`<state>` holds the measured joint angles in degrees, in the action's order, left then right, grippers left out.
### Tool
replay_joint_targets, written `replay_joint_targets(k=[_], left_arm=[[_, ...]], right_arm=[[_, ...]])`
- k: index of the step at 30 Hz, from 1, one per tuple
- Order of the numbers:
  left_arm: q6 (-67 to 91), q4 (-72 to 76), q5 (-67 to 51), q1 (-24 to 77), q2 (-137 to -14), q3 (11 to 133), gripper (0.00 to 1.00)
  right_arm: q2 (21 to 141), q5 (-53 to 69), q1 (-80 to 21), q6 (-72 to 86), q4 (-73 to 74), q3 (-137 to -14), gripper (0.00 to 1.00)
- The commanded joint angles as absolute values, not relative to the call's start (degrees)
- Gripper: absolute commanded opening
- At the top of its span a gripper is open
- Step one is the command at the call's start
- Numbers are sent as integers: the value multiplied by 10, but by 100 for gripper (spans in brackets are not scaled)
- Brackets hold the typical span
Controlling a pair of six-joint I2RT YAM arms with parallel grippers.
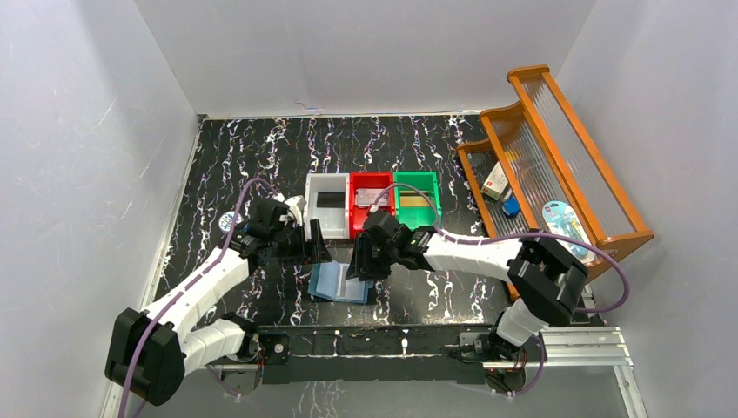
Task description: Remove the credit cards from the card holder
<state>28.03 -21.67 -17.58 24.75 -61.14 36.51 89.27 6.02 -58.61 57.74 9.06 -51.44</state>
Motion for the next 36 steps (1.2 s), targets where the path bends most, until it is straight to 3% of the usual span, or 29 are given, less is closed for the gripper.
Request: replay_joint_targets(k=[1, 7, 11, 21, 27, 30, 36], left_arm=[[302, -218, -176, 246, -585, 389, 76], [284, -187, -253, 246, -597, 382, 60], [271, -188, -291, 247, -629, 381, 56], [277, -221, -244, 252, -698, 365, 37], [292, -230, -210, 257, -703, 361, 28], [304, -232, -199, 257, -702, 358, 29], [310, -247, -174, 257, -671, 369, 54]], right_arm=[[910, 68, -586, 585, 79, -543, 49], [933, 34, -585, 592, 132, -550, 49], [947, 46, -582, 593, 119, -547, 48], [973, 65, -576, 588, 105, -566, 46], [971, 67, -576, 588, 102, -566, 36], [971, 71, -575, 587, 95, -565, 35], [974, 68, -571, 596, 110, -565, 38]])
